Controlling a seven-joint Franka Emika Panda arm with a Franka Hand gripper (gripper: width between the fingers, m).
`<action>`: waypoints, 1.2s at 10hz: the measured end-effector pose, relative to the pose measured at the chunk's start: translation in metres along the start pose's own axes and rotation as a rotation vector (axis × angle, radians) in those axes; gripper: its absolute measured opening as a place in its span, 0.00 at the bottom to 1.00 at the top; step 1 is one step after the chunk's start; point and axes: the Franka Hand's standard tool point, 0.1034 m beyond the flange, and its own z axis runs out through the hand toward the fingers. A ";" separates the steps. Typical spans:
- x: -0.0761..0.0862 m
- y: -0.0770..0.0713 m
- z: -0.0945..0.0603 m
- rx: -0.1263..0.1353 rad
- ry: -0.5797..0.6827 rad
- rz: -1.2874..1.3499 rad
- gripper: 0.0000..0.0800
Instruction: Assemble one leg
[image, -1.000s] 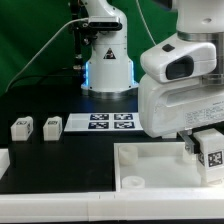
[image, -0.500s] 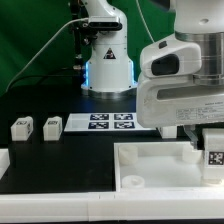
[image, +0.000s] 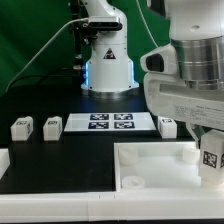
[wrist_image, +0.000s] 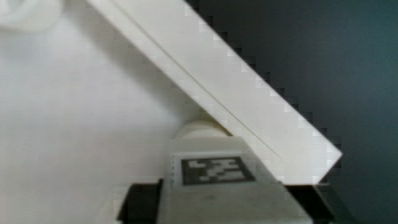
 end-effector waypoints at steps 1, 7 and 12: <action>-0.001 -0.001 0.001 0.036 -0.005 0.167 0.37; -0.009 -0.002 0.003 0.052 -0.026 0.415 0.64; 0.012 0.006 -0.005 0.020 0.053 -0.192 0.81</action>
Offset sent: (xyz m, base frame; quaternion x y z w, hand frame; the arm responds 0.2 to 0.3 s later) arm 0.0000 0.0000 0.0000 0.0000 0.0000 0.2667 0.9638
